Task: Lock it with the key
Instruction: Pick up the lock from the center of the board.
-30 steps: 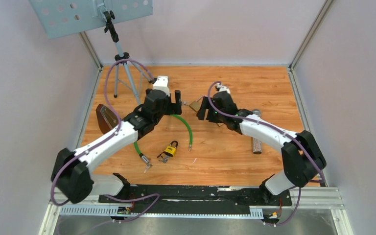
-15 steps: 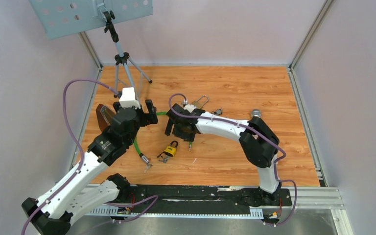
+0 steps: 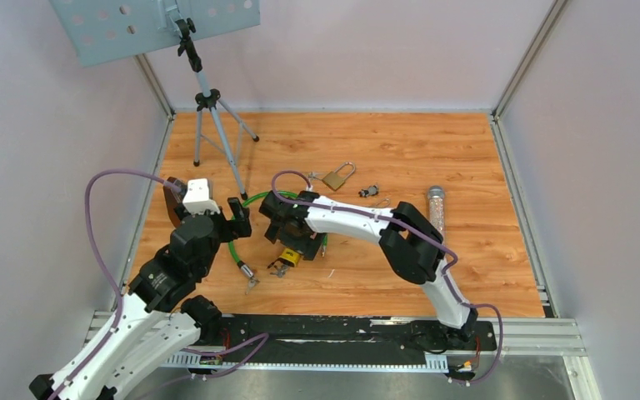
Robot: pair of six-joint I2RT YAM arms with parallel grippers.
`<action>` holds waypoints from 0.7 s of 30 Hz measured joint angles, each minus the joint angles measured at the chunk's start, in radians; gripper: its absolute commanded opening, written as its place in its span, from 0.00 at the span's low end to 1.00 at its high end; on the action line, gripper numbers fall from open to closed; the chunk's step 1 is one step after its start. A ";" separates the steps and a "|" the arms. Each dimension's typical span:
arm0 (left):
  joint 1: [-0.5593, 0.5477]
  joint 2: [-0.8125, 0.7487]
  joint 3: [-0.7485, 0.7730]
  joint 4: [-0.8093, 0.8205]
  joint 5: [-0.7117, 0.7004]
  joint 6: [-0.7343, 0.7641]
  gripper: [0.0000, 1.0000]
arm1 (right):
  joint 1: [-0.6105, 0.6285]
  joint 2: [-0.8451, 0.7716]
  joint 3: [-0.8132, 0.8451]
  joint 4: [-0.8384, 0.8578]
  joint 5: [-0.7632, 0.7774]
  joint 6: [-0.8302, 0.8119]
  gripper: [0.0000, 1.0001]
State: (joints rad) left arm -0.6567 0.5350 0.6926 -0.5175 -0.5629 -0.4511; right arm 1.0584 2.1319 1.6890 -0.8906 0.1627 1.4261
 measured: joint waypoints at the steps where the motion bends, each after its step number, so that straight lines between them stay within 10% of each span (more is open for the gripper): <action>1: 0.000 -0.018 -0.002 -0.016 -0.003 -0.008 1.00 | 0.004 0.026 0.034 -0.028 0.012 0.019 0.92; 10: 0.000 -0.145 -0.011 -0.107 -0.048 -0.059 1.00 | 0.024 0.109 0.127 -0.169 0.061 0.122 0.69; 21: 0.000 -0.178 -0.027 -0.116 -0.035 -0.093 1.00 | 0.082 0.111 0.134 -0.212 0.088 0.148 0.66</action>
State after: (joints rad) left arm -0.6567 0.3569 0.6655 -0.6334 -0.5980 -0.5442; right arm 1.1408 2.2429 1.8229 -1.1030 0.2504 1.5738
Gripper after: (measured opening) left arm 0.997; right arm 0.714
